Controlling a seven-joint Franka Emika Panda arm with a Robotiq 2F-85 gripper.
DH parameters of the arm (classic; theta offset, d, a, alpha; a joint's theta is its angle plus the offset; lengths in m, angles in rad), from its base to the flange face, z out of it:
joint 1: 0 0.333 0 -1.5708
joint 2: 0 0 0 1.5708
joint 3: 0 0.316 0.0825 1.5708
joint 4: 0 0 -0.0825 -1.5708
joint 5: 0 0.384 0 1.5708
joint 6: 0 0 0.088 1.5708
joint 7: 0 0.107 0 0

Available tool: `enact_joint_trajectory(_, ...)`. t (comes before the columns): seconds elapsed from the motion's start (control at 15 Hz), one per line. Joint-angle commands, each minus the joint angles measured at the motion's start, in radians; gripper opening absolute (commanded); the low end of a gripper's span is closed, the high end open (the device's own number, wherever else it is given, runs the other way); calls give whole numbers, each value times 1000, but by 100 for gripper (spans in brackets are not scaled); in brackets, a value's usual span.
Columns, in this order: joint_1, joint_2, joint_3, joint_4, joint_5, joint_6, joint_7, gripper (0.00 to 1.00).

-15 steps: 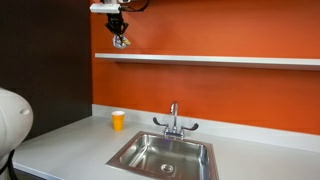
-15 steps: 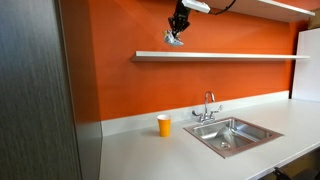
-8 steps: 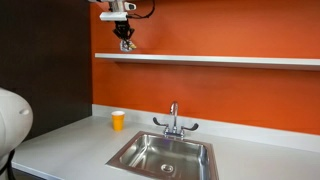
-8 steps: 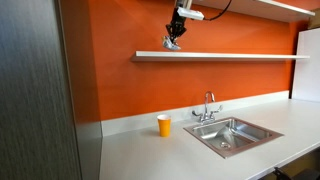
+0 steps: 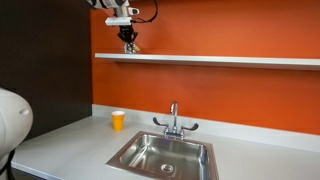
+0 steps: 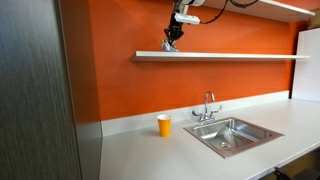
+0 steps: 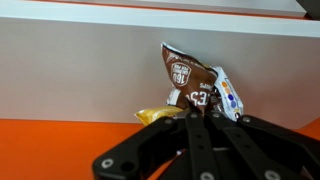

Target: Put the packet on the bottom shelf.

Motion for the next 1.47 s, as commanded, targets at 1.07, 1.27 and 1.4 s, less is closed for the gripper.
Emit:
enact_joint_trajectory(1.07, 17, 49, -12, 84, -58, 0, 23, 100)
enact_joint_trajectory(1.27, 14, 27, -22, 62, -59, 8, 21, 100)
enact_joint_trajectory(1.4, 15, 11, -29, 49, -58, 10, 20, 100)
